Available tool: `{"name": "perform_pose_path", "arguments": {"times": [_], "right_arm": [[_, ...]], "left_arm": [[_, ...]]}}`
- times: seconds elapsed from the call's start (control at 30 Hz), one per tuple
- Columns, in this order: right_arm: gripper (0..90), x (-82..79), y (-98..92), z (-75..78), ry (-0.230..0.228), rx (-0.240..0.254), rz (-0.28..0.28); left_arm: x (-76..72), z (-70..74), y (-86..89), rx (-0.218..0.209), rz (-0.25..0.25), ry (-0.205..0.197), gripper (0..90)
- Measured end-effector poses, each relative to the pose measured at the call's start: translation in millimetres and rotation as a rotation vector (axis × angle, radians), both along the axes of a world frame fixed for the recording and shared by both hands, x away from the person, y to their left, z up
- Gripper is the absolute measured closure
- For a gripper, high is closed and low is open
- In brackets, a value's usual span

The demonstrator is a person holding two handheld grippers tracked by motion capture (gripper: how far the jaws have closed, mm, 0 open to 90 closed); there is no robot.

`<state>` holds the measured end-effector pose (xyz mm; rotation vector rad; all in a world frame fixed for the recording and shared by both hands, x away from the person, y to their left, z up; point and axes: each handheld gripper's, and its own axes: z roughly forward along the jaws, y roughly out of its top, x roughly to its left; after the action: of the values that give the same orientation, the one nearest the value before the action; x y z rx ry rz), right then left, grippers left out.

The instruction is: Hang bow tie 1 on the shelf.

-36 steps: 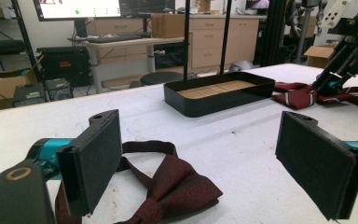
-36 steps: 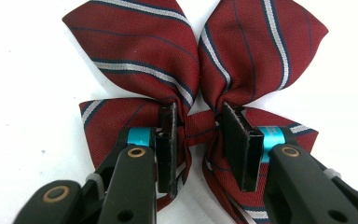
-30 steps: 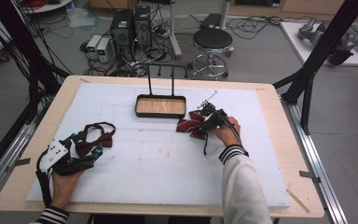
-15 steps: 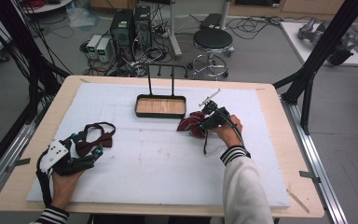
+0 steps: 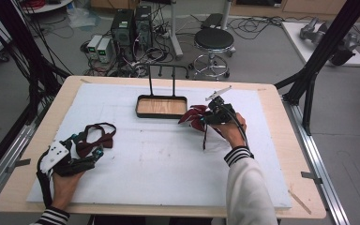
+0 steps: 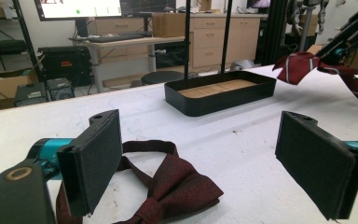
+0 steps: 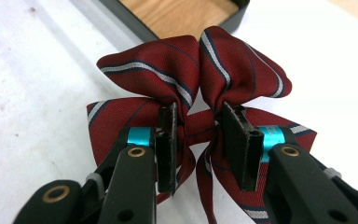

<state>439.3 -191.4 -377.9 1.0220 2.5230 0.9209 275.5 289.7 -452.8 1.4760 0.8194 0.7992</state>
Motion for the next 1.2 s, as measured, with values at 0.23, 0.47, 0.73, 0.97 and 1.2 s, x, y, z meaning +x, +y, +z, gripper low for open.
{"name": "perform_pose_path", "arguments": {"times": [0.23, 0.47, 0.73, 0.97, 1.2], "right_arm": [[67.2, -7.0, -1.5, 10.8, -0.106, 0.053, -0.002], [67.1, -12.6, -4.1, 21.1, -0.207, 0.124, -0.022], [67.0, -19.5, -13.0, 32.2, -0.32, 0.231, -0.074], [67.0, -22.3, -15.7, 37.2, -0.361, 0.258, -0.081], [67.1, -25.8, -14.4, 41.8, -0.389, 0.274, -0.081]], "left_arm": [[-0.2, 0.0, -0.3, 0.0, 0.002, 0.0, 15.1], [-0.2, 0.0, -0.3, 0.0, 0.002, 0.0, 15.1], [-0.1, 0.0, -0.2, 0.0, 0.001, 0.0, 15.1], [-0.1, 0.0, -0.1, 0.001, 0.0, 0.0, 15.2], [-0.1, 0.0, -0.1, 0.001, 0.001, 0.0, 15.2]]}}
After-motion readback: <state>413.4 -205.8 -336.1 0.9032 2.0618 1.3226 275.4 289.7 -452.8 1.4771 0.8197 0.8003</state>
